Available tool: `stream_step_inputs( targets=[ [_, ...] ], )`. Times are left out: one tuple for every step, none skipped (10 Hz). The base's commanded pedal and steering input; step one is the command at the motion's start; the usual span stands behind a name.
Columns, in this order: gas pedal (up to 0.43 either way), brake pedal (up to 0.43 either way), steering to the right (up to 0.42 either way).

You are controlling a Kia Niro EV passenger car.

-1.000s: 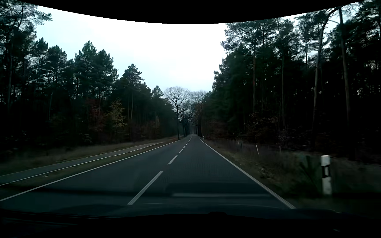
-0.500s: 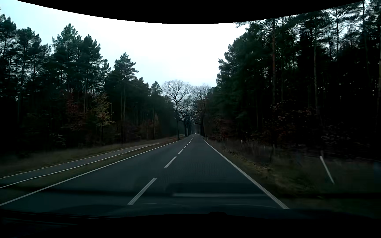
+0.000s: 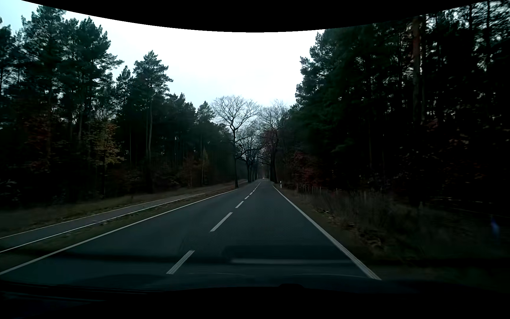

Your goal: Follow the waypoints while adhering to traffic rules and regulations

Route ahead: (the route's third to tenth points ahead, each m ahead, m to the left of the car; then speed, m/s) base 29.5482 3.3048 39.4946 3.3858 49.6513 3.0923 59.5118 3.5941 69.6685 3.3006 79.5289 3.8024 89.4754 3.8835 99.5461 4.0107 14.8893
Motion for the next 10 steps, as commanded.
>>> stream_step_inputs(
  targets=[
    [0.228, 0.000, -0.004],
    [0.220, 0.000, -0.004],
    [0.220, 0.000, -0.004],
    [0.209, 0.000, -0.006],
    [0.209, 0.000, -0.009],
    [0.209, 0.000, -0.009],
    [0.209, 0.000, -0.009],
    [0.197, 0.000, -0.009],
    [0.197, 0.000, -0.009],
    [0.197, 0.000, -0.006]
  ],
)
